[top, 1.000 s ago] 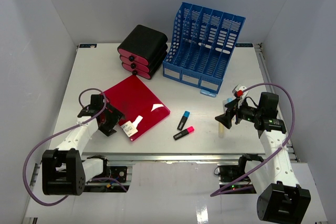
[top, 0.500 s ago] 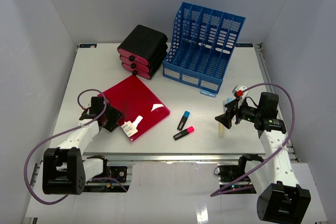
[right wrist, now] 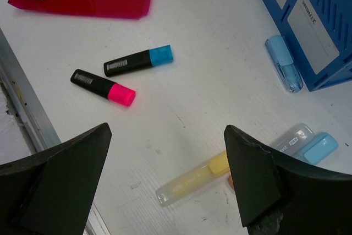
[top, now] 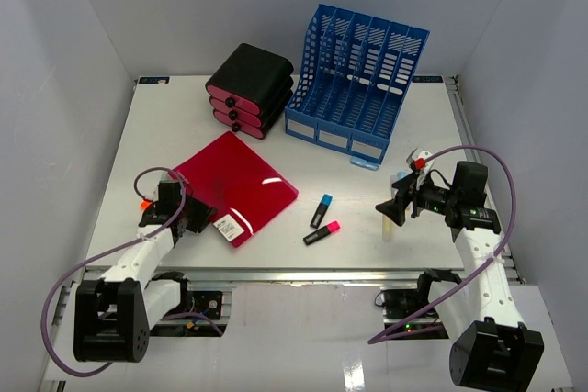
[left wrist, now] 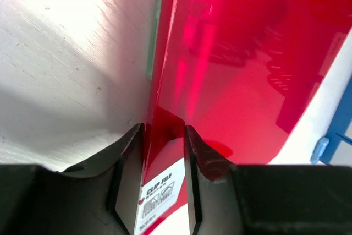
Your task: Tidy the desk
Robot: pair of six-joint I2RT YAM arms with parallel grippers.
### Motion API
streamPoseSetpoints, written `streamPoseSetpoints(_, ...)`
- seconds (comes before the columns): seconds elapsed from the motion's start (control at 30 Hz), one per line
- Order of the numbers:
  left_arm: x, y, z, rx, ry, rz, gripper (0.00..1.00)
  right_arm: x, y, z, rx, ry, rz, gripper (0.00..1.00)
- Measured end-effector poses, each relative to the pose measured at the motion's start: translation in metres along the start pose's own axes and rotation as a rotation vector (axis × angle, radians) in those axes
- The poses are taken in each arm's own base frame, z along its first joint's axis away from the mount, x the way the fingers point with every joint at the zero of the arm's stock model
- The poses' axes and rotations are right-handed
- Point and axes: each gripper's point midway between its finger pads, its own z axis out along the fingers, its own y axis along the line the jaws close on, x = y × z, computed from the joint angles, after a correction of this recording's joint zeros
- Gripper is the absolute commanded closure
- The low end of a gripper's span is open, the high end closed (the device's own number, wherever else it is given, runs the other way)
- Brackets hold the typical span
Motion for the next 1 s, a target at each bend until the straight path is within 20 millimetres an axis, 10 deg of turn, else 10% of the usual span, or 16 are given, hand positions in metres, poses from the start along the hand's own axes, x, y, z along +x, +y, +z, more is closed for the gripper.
streamPoseSetpoints(0.43,-0.006,-0.017,-0.028,0.16,-0.084,0.017,0.95,-0.001,0.002,0.0,-0.01,-0.005,-0.002,0.1)
streamPoseSetpoints(1.0,-0.01,-0.06,-0.051,0.335,-0.077,0.163,1.0,-0.002,0.01,0.0,-0.046,-0.018,0.007,0.1)
